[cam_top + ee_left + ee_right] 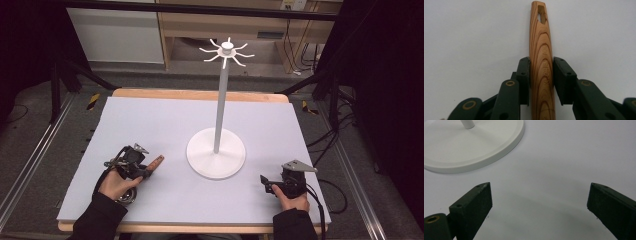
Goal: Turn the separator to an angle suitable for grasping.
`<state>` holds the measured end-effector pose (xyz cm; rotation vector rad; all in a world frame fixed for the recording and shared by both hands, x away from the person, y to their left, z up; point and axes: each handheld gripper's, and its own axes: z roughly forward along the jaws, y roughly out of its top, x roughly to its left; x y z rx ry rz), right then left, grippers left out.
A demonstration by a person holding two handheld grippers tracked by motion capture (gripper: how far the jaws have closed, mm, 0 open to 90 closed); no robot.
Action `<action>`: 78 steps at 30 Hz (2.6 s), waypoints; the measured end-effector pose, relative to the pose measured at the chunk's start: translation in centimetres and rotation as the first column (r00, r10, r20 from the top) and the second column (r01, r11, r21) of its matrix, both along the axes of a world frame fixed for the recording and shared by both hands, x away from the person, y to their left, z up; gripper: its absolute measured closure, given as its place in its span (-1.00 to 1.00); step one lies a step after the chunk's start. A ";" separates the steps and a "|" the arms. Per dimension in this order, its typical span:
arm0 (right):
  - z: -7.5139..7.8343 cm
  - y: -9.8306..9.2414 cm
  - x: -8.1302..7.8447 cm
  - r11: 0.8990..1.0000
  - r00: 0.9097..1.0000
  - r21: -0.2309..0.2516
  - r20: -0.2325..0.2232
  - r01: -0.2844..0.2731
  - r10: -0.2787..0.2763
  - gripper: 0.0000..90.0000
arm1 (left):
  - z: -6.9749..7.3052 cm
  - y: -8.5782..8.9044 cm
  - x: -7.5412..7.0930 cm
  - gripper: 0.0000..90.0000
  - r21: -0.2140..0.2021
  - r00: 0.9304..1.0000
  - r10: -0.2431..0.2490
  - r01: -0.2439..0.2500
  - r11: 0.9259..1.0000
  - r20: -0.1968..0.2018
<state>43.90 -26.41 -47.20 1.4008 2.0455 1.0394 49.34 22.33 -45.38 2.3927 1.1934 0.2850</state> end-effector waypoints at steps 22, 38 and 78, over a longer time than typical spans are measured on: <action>0.0 -0.1 0.0 1.000 1.000 0.006 -0.007 -0.001 0.001 -0.86 | 0.3 -1.0 1.5 0.36 0.086 0.999 -0.051 0.051 0.995 -0.008; 0.0 -0.1 0.2 1.000 1.000 0.021 -0.025 -0.005 0.005 -0.87 | 0.5 -1.4 2.5 0.44 0.104 0.994 -0.070 0.079 0.991 -0.089; 0.0 -0.2 0.3 1.000 0.999 0.017 -0.036 -0.014 0.014 -0.87 | 3.5 0.0 1.2 0.50 0.016 0.998 -0.064 0.064 0.998 -0.004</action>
